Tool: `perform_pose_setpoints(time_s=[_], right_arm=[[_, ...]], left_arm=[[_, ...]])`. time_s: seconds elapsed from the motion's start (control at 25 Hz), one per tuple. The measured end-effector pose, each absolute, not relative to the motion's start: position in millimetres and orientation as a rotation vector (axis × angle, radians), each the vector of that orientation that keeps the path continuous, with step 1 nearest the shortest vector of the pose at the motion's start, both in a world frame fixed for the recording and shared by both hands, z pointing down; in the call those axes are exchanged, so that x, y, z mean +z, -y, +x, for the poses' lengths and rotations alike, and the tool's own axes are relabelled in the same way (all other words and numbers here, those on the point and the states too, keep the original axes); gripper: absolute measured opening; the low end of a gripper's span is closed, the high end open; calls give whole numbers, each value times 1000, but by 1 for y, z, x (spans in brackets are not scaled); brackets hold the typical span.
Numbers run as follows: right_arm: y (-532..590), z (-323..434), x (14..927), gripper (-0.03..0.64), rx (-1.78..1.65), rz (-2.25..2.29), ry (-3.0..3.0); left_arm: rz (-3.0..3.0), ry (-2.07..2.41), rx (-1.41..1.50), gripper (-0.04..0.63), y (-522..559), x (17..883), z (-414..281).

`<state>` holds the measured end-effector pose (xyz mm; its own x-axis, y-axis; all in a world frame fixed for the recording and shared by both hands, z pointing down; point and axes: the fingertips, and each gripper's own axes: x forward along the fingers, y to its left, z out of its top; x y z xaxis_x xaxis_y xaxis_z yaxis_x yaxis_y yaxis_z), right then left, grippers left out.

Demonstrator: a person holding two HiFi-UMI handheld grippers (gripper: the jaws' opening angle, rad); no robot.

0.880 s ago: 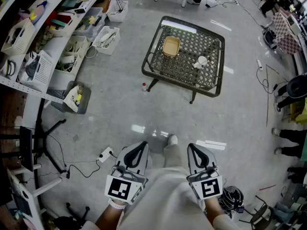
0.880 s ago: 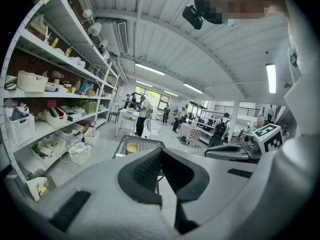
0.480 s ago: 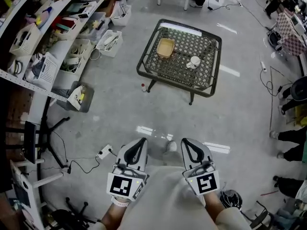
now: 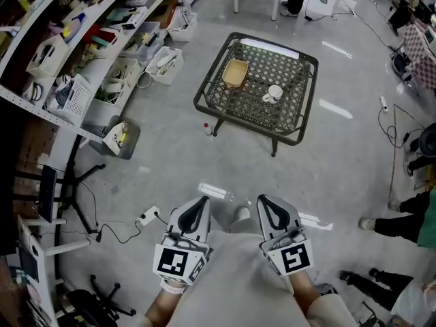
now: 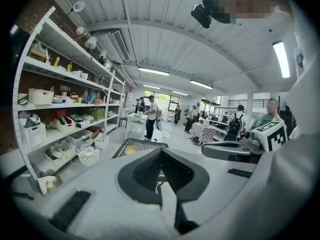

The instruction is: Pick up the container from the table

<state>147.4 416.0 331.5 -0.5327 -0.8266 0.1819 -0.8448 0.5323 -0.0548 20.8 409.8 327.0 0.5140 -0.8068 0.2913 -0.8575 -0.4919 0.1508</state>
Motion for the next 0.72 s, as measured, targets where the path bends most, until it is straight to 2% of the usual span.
perform_pose_setpoints(time_s=[0.32, 0.72], right_arm=[[-397, 169, 347, 17, 232, 1431, 2636], [-282, 156, 361, 17, 258, 1421, 2566]], left_arm=[[2473, 1409, 269, 23, -386, 331, 39], [2479, 1350, 228, 23, -267, 343, 38]])
